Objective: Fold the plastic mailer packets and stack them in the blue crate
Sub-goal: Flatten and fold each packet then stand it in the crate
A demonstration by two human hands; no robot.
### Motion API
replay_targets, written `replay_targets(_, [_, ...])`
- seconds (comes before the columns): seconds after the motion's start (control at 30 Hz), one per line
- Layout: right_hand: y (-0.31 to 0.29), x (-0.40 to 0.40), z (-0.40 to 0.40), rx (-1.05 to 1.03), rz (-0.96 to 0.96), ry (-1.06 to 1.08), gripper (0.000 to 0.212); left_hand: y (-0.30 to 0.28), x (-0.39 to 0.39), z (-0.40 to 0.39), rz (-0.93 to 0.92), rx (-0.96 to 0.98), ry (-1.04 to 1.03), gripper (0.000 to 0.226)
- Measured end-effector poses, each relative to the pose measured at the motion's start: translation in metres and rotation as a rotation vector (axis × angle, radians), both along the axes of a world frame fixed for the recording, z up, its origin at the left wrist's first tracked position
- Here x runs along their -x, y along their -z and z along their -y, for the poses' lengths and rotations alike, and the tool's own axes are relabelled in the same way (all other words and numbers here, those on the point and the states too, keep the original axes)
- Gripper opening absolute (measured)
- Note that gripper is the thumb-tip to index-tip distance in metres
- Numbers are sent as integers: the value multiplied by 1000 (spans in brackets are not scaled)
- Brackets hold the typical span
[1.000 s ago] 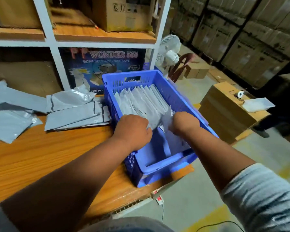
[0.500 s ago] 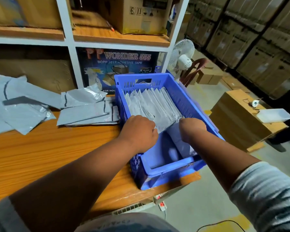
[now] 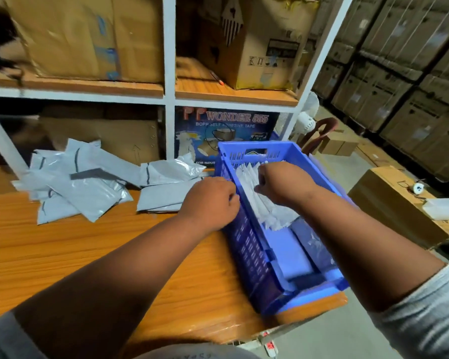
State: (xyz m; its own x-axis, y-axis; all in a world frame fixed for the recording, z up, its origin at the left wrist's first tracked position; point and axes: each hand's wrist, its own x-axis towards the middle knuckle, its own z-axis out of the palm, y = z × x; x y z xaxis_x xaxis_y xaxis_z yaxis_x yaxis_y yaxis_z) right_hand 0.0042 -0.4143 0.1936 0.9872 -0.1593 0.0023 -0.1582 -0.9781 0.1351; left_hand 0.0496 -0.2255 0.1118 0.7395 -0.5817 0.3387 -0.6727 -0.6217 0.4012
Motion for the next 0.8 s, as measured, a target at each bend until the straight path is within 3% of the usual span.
replay_targets(0.33, [29, -80, -195, -77, 7, -317, 14, 7, -55, -179, -142, -6, -288, 23])
replay_targets(0.53, [92, -131, -301, -175, -95, -317, 12, 52, -92, -293, -212, -28, -429, 26])
replay_targets(0.8, [160, -199, -374, -409, -197, -83, 52, 118, -120, -393, -268, 121, -515, 45])
